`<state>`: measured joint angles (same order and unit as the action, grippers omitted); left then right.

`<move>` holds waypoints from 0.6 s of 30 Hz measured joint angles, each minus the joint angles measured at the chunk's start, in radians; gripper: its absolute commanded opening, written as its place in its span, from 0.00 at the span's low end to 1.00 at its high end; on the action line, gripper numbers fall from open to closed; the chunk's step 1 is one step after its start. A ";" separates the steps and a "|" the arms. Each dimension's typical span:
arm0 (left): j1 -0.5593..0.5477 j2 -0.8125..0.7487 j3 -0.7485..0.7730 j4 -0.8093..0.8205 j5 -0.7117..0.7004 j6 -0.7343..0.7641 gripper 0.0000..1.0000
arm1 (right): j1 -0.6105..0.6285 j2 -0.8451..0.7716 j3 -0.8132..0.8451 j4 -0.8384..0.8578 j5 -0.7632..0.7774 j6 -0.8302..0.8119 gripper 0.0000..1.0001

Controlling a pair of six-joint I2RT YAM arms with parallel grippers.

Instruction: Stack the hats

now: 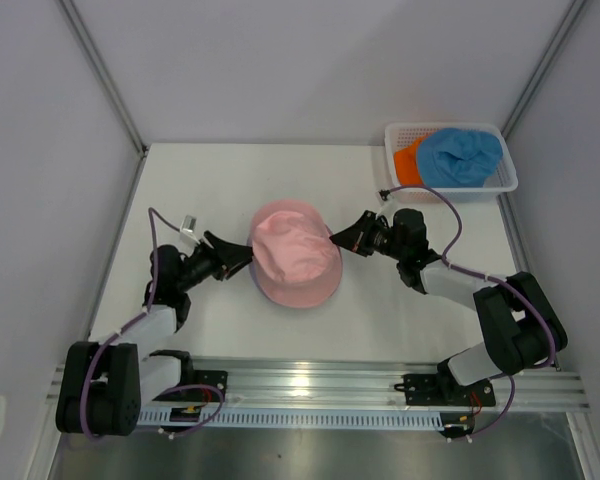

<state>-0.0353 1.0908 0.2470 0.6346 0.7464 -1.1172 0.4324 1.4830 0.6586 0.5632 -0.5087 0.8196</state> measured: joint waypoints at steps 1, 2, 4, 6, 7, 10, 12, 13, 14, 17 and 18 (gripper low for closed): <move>0.000 0.000 -0.002 0.018 0.005 -0.004 0.62 | 0.000 0.000 0.000 0.000 0.000 0.000 0.00; 0.000 0.000 -0.003 0.035 0.011 -0.010 0.63 | 0.000 0.001 0.000 0.000 0.000 -0.001 0.00; 0.000 0.005 -0.008 0.065 0.021 -0.021 0.59 | 0.001 0.003 0.000 0.000 0.000 -0.001 0.00; -0.001 0.014 -0.012 0.091 0.027 -0.028 0.55 | 0.001 0.005 0.000 0.000 0.000 -0.001 0.00; -0.001 0.022 -0.017 0.108 0.029 -0.031 0.54 | 0.001 0.006 0.000 0.000 0.000 -0.001 0.00; -0.002 0.052 -0.034 0.156 0.038 -0.044 0.35 | 0.002 0.009 0.000 0.000 0.000 -0.001 0.00; -0.002 0.075 -0.043 0.175 0.043 -0.061 0.02 | 0.003 0.011 0.000 0.000 0.000 -0.001 0.00; -0.002 0.085 -0.046 0.180 0.045 -0.063 0.01 | 0.003 0.011 0.000 -0.001 0.000 -0.001 0.00; -0.003 0.095 -0.046 0.184 0.046 -0.063 0.01 | 0.003 0.011 0.000 -0.003 0.000 -0.001 0.00; -0.003 0.106 -0.049 0.195 0.045 -0.064 0.01 | 0.003 0.011 0.000 -0.008 0.002 -0.004 0.00; -0.003 0.103 -0.052 0.193 0.042 -0.063 0.01 | 0.003 0.011 0.000 -0.010 0.005 -0.005 0.00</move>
<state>-0.0387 1.1938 0.1951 0.8276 0.7879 -1.1805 0.4358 1.4940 0.6586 0.5537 -0.5041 0.8143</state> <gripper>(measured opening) 0.015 0.009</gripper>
